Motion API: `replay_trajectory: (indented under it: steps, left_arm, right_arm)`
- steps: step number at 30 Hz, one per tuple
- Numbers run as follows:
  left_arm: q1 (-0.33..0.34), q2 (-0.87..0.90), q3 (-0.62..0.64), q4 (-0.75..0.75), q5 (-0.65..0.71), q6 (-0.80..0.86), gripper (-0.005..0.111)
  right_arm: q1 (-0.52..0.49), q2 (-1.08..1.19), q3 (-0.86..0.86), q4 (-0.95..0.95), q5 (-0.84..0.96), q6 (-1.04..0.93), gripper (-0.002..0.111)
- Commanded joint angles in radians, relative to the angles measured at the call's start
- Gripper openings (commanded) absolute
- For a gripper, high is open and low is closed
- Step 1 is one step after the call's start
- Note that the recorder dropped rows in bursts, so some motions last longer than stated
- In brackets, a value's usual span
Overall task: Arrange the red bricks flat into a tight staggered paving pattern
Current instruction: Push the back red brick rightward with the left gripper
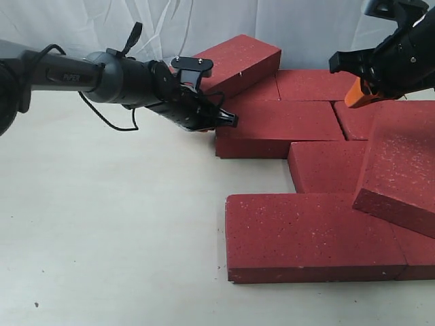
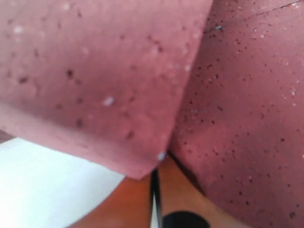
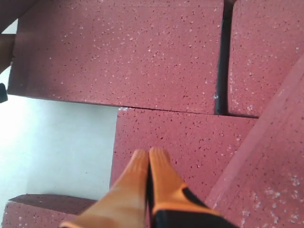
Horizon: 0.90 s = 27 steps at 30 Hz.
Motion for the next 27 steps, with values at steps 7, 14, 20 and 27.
replay_trajectory:
  steps: [7,14,20,27]
  left_arm:
    - [-0.065,0.052,-0.054,-0.083,-0.009,0.007,0.0]
    - [-0.044,0.052,-0.065,-0.039,0.051,0.007,0.0]
    - [-0.029,0.052,-0.065,-0.003,0.098,0.007,0.0]
    - [0.013,0.042,-0.065,0.001,0.189,-0.005,0.0]
  right_arm:
    - [-0.004,-0.006,0.005,-0.005,-0.006,-0.004,-0.001]
    - [-0.004,-0.006,0.005,-0.005,-0.008,-0.004,-0.001]
    - [-0.004,-0.006,0.005,-0.005,-0.008,-0.004,-0.001]
    - [-0.004,-0.006,0.005,-0.001,-0.006,-0.004,-0.001]
